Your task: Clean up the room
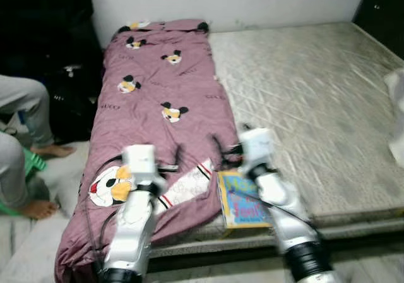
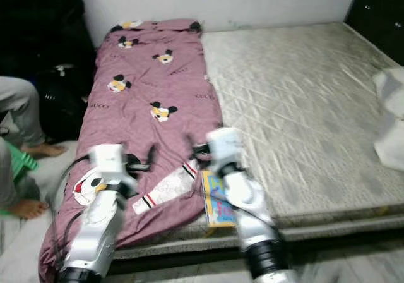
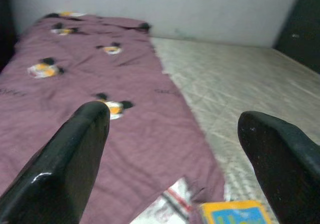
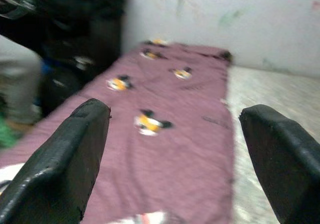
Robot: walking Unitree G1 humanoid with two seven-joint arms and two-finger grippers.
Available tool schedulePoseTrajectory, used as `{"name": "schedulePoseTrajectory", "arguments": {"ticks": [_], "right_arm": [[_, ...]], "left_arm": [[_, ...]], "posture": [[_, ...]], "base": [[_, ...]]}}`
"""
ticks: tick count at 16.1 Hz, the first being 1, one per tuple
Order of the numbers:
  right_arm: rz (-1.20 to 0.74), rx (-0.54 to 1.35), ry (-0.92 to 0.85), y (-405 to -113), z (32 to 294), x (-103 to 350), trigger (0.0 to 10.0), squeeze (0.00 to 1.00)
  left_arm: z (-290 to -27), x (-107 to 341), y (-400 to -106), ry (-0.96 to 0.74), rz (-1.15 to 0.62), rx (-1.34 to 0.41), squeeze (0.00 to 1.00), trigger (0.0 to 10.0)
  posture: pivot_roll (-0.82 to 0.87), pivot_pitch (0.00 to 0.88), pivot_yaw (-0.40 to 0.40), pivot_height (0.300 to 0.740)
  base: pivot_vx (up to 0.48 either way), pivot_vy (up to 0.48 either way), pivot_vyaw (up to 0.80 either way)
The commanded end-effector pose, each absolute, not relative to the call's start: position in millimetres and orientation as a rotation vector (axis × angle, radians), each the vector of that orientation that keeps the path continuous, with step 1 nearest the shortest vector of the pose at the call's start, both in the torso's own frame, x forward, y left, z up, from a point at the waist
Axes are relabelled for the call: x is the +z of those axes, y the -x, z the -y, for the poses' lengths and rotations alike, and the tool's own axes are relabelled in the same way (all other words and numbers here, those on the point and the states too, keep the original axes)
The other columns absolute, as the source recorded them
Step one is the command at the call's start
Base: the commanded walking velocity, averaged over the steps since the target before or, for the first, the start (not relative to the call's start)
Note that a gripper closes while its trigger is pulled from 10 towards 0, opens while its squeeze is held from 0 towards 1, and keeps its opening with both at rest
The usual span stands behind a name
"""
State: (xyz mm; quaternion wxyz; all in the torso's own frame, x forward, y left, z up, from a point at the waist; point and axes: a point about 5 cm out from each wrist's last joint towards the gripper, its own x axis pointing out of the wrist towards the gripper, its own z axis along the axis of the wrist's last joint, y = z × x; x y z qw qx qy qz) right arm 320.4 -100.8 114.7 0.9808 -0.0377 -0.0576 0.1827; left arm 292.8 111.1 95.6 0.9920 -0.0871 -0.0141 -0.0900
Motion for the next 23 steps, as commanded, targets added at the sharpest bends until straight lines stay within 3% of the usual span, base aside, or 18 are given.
{"name": "schedulePoseTrajectory", "arguments": {"ticks": [1,7,14,18,19,23], "right_arm": [[0.124,0.404,0.055,-319,87,116,10.0,0.00],[0.122,0.401,0.058,-320,87,116,10.0,0.00],[0.156,0.302,0.017,-328,93,121,10.0,0.00],[0.136,0.374,0.054,-328,91,119,10.0,0.00],[0.119,0.429,0.075,-330,85,118,10.0,0.00],[0.110,0.554,0.108,-334,57,122,10.0,0.00]], "left_arm": [[-119,92,-291,0.178,0.018,-0.148,0.00,10.0],[-123,89,-293,0.172,-0.001,-0.096,0.00,10.0],[-120,95,-304,0.108,0.007,-0.159,0.00,10.0],[-123,93,-302,0.125,0.013,-0.099,0.00,10.0],[-122,90,-297,0.144,0.013,-0.061,0.00,10.0],[-128,89,-292,0.129,0.031,-0.011,0.00,10.0]], "posture": [[0.03,0.077,-0.001,0.740],[0.03,0.076,-0.002,0.740],[0.04,0.041,0.076,0.740],[0.05,0.044,0.005,0.740],[0.07,0.050,-0.044,0.740],[0.12,0.068,-0.104,0.740]], "base": [[0.390,0.000,0.00],[0.116,0.000,0.00],[0.000,0.000,0.00],[0.000,0.000,0.00],[0.000,0.000,0.00],[0.000,0.000,0.00]]}}
